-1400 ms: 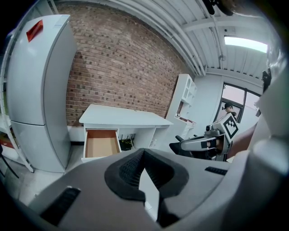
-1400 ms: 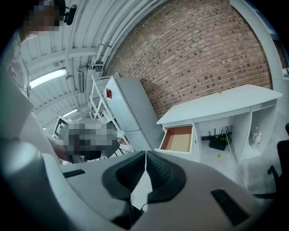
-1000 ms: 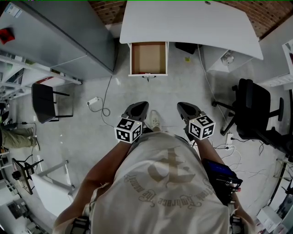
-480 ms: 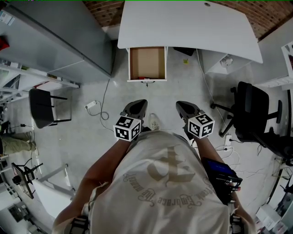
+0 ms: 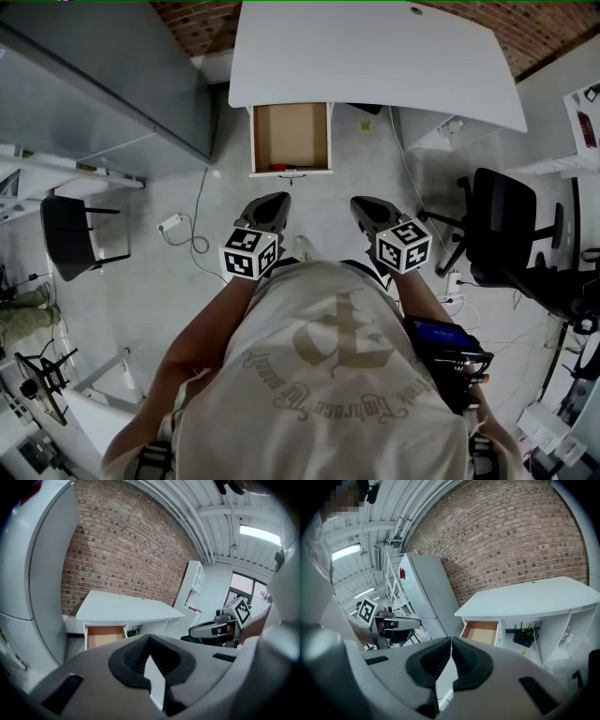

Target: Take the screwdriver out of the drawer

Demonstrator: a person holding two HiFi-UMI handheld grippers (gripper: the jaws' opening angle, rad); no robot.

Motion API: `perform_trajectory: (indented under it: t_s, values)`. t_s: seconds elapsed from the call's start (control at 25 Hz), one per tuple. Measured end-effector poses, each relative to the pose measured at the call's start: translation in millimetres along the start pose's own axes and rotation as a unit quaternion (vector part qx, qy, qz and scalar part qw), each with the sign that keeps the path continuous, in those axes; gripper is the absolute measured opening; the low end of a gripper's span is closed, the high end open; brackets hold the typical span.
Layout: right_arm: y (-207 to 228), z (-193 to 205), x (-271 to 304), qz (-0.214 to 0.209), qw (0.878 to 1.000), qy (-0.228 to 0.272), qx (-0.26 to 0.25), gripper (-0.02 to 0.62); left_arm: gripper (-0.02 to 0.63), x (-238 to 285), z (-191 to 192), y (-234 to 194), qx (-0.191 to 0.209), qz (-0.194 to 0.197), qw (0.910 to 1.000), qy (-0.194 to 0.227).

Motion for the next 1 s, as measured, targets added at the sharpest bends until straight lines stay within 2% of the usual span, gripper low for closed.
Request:
perform_trajectory:
  t_s: [0.2,0.48,0.68,1.0]
  values:
    - [3.3,-15.9,22.8,-0.005,1.000,-0.014,-0.026,0.025,0.020,2.5,-1.7,-14.0,-0.012,-0.003,0.9998,0.013]
    - [-8.7,-30.1,41.8,-0.044,0.996,-0.037,-0.074,0.025,0.018,-11.5,9.1,-15.3,-0.042,-0.036,0.9983,0.017]
    - [-4.8,-33.0,54.9,-0.056,0.994,-0.047,-0.078,0.025,0.020,-14.2,9.1,-16.0,-0.051,-0.056,0.9969,0.023]
    - [23.6,-34.1,84.2,-0.092,0.990,-0.076,-0.074,0.025,0.019,-10.2,8.6,-21.2,-0.067,-0.120,0.9902,0.026]
Point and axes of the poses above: the fingertips, and each gripper's own axes: x forward along the fingers, y to its right, z out of its underside, the point moved 10 cm from there along -x, backward along the fingers, and after that the axes turned 4 degrees about z, right-handed, at the moved point
